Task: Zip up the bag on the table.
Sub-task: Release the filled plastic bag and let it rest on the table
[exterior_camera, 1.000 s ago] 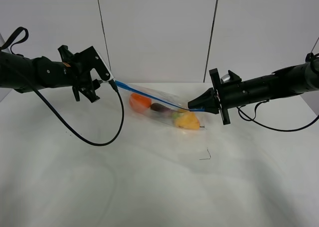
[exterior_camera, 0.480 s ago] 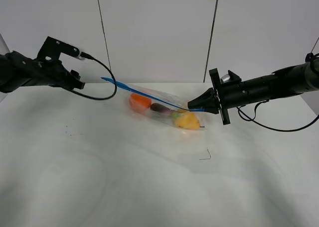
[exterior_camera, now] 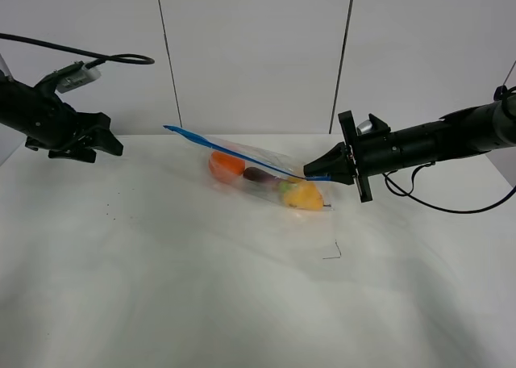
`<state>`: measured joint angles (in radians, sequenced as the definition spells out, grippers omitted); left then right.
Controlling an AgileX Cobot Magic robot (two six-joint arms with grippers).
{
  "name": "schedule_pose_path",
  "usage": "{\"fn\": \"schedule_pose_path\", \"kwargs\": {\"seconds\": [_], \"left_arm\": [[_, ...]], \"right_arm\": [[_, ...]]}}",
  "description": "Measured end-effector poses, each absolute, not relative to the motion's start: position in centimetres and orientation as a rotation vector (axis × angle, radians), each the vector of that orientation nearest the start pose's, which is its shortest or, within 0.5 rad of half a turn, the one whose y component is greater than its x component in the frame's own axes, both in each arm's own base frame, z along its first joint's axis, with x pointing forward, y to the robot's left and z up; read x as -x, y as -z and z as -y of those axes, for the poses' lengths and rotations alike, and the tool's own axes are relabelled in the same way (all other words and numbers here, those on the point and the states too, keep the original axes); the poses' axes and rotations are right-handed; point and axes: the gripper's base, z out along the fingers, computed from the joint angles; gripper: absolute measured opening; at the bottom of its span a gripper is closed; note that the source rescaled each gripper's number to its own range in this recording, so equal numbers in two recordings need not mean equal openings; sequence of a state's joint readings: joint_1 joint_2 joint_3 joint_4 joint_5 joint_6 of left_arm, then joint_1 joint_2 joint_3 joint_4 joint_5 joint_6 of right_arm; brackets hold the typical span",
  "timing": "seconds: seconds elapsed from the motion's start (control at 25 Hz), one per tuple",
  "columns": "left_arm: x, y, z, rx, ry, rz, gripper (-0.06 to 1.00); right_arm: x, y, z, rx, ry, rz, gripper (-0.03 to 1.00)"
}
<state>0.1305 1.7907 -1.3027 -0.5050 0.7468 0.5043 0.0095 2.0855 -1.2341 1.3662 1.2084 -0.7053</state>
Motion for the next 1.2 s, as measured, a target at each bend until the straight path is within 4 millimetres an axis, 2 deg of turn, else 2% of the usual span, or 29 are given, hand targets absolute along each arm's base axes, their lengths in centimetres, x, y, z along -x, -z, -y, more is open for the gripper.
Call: {"fn": "schedule_pose_path", "kwargs": {"seconds": [0.08, 0.28, 0.4, 0.52, 0.76, 1.0, 1.2], "left_arm": [[-37.6, -23.9, -1.8, -0.088, 0.303, -2.692, 0.81], [-36.8, -24.0, -0.8, -0.091, 0.038, -2.858, 0.81], [-36.5, -23.9, 0.8, -0.144, -0.010, -2.890, 0.81], [-36.4, -23.9, 1.5, -0.138, -0.003, -2.900, 0.81], [-35.9, -23.9, 0.5, 0.048, -0.004, -2.964, 0.81], [-34.2, -24.3, -0.3, 0.046, -0.103, -3.068, 0.81], [-30.8, -26.6, -0.4, 0.044, -0.119, -3.017, 0.81]], "right_arm": [[-37.9, -15.7, -8.7, -0.153, -1.703, -2.548, 0.00], [-37.9, -15.7, -8.7, -0.153, -1.703, -2.548, 0.00], [-37.9, -15.7, -8.7, -0.153, -1.703, -2.548, 0.00], [-37.9, -15.7, -8.7, -0.153, -1.703, -2.548, 0.00], [-37.9, -15.7, -8.7, -0.153, -1.703, -2.548, 0.00], [-37.9, -15.7, -8.7, -0.153, -1.703, -2.548, 0.00], [-37.9, -15.7, -8.7, -0.153, -1.703, -2.548, 0.00]]}}
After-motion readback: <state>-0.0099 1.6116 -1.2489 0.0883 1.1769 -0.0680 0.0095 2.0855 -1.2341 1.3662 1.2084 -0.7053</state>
